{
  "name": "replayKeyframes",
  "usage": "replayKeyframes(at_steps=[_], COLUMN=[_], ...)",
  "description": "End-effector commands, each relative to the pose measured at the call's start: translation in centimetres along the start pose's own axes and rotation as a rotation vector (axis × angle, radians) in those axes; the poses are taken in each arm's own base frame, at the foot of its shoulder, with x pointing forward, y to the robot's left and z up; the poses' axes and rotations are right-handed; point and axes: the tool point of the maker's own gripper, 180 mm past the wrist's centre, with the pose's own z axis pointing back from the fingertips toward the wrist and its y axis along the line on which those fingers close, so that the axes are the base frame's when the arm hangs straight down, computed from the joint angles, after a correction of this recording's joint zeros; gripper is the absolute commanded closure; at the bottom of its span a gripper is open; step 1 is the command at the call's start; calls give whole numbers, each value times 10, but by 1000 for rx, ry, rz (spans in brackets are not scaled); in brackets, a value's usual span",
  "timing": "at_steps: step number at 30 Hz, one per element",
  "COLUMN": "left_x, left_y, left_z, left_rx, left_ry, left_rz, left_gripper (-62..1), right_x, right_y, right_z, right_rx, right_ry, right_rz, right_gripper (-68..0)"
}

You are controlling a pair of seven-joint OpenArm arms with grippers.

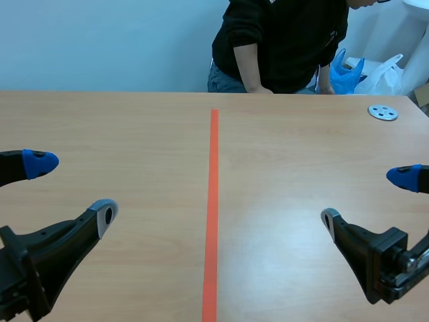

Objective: Sort the leaf by its shape. The table is split by an orange tape line. A compound leaf with several leaflets goes to the left side, a simple leaf with one blade goes to the right side. Return to the home posture when a red brick is placed on the table.

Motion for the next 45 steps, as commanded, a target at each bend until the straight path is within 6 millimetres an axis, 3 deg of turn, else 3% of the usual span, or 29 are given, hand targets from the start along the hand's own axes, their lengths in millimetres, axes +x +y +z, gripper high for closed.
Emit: replayKeyframes(at_steps=[1, 45], left_x=[7, 7], left_y=[-1, -1], left_z=[-1, -1], left_rx=[-2, -2], left_ry=[-29, -30], left_rz=[3, 3], left_gripper=[-623, -623], right_x=[9, 9], right_y=[-5, -5], right_z=[-1, -1], right_rx=[-13, -13], right_ry=[-31, -31], right_rz=[9, 9], right_gripper=[-679, -679])
